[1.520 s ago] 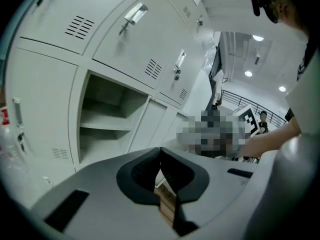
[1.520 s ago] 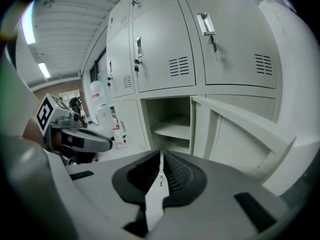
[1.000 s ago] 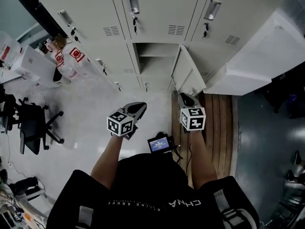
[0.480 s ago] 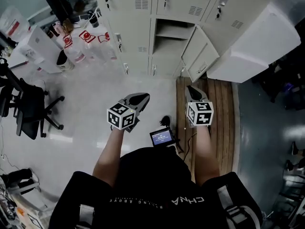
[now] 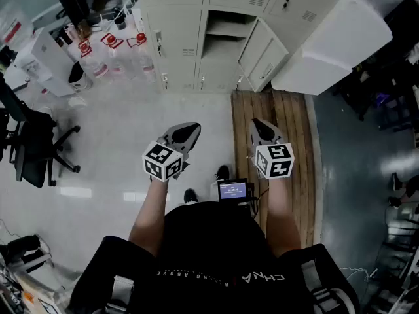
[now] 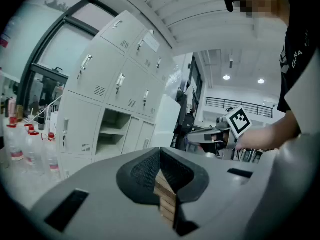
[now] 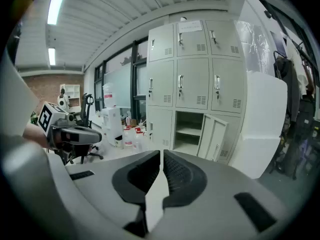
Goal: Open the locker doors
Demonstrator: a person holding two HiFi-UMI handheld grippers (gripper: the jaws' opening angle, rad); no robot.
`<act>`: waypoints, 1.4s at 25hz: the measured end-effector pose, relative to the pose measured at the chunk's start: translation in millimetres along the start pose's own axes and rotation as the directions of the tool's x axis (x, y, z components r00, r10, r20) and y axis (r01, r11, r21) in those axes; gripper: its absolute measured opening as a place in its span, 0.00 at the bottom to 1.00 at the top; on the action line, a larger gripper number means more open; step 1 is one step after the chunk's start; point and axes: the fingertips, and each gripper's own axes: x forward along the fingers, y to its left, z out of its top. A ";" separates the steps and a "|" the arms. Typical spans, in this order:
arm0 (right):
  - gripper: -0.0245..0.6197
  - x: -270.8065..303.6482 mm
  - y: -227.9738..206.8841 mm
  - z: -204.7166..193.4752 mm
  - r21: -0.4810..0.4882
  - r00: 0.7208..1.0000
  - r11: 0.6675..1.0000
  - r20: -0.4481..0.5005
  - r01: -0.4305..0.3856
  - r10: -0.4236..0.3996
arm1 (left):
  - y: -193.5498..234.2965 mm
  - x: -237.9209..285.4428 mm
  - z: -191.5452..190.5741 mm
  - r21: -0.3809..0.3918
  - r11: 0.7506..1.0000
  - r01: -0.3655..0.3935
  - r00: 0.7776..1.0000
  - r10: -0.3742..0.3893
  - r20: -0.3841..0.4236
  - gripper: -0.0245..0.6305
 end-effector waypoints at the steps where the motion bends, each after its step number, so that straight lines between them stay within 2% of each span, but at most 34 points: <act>1: 0.11 -7.7 0.6 -0.3 -0.008 1.000 1.000 0.003 0.001 -0.001 | -7.4 0.9 -0.5 0.010 1.000 0.007 1.000 -0.007 -0.005 0.07; 5: 0.11 -24.1 3.0 -5.5 -0.032 1.000 0.999 -0.003 -0.025 0.025 | -35.6 10.6 -7.6 0.052 0.998 0.022 0.999 -0.019 -0.049 0.07; 10: 0.11 -40.2 -2.7 -16.0 -0.082 0.998 0.994 -0.030 -0.066 0.064 | -54.6 28.3 -23.7 0.078 0.996 -0.033 0.992 0.042 -0.117 0.07; 14: 0.10 -59.2 -33.7 -27.1 -0.069 0.997 0.995 -0.035 -0.069 0.067 | -71.7 58.2 -22.5 0.087 0.993 -0.076 0.990 0.086 -0.111 0.07; 16: 0.10 -64.4 -47.3 -30.0 -0.054 0.997 0.996 -0.031 -0.071 0.070 | -85.2 71.2 -19.0 0.108 0.991 -0.076 0.990 0.088 -0.115 0.07; 19: 0.10 -66.4 -58.9 -28.0 -0.081 0.997 0.994 -0.023 -0.072 0.070 | -100.7 82.5 -12.0 0.136 0.988 -0.068 0.990 0.084 -0.116 0.07; 27: 0.10 -66.2 -58.9 -20.3 -0.091 0.993 0.988 0.002 -0.121 0.122 | -115.2 90.1 -7.6 0.167 0.983 -0.080 0.987 0.101 -0.122 0.07; 35: 0.10 -68.5 -62.0 -22.2 -0.113 0.994 0.988 -0.004 -0.110 0.110 | -118.2 91.3 -12.6 0.184 0.980 -0.079 0.984 0.106 -0.140 0.07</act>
